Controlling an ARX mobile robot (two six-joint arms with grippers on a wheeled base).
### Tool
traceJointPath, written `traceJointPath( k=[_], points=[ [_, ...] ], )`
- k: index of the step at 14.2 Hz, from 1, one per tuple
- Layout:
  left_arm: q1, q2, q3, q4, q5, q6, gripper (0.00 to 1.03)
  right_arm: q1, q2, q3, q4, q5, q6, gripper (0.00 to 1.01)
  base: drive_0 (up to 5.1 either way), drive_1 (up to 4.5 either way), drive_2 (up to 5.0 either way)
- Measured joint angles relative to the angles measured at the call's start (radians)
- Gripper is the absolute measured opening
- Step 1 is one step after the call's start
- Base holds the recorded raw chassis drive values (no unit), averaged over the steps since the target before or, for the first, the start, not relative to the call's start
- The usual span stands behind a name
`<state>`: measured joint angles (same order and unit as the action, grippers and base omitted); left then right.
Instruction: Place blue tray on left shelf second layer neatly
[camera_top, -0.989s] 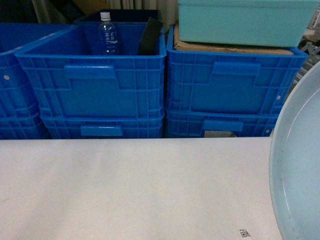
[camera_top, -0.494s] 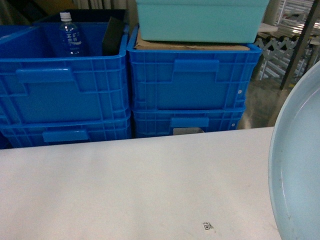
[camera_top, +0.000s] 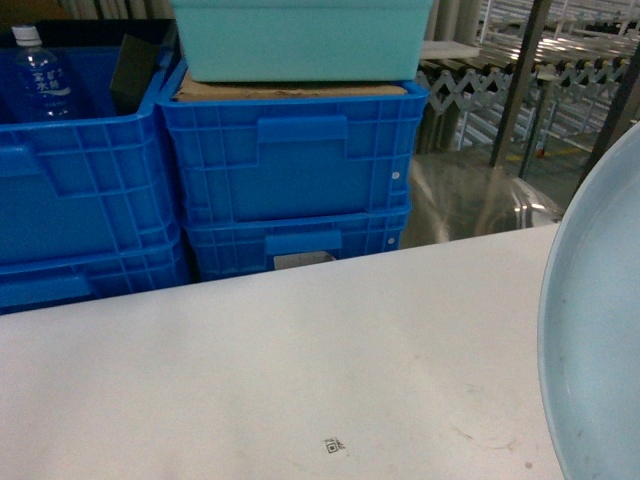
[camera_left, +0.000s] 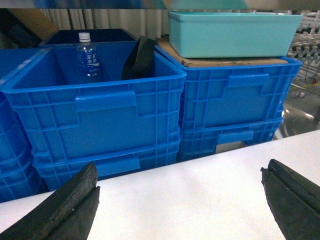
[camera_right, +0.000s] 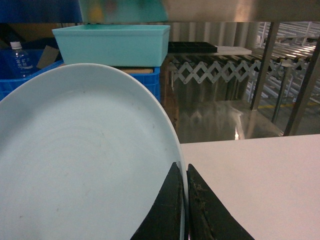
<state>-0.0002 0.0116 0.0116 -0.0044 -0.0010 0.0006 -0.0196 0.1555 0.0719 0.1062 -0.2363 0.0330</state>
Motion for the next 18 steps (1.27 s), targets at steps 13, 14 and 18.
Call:
traceJointPath(
  k=[13, 14, 18],
  points=[
    [0.000, 0.000, 0.000, 0.000, 0.000, 0.000, 0.98, 0.000, 0.000, 0.000, 0.000, 0.000, 0.000, 0.02, -1.5, -1.55, -1.5],
    [0.000, 0.000, 0.000, 0.000, 0.000, 0.000, 0.98, 0.000, 0.000, 0.000, 0.000, 0.000, 0.000, 0.02, -1.8, -1.78, -1.8],
    [0.000, 0.000, 0.000, 0.000, 0.000, 0.000, 0.98, 0.000, 0.000, 0.000, 0.000, 0.000, 0.000, 0.02, -1.6, -1.58, -1.6]
  ],
)
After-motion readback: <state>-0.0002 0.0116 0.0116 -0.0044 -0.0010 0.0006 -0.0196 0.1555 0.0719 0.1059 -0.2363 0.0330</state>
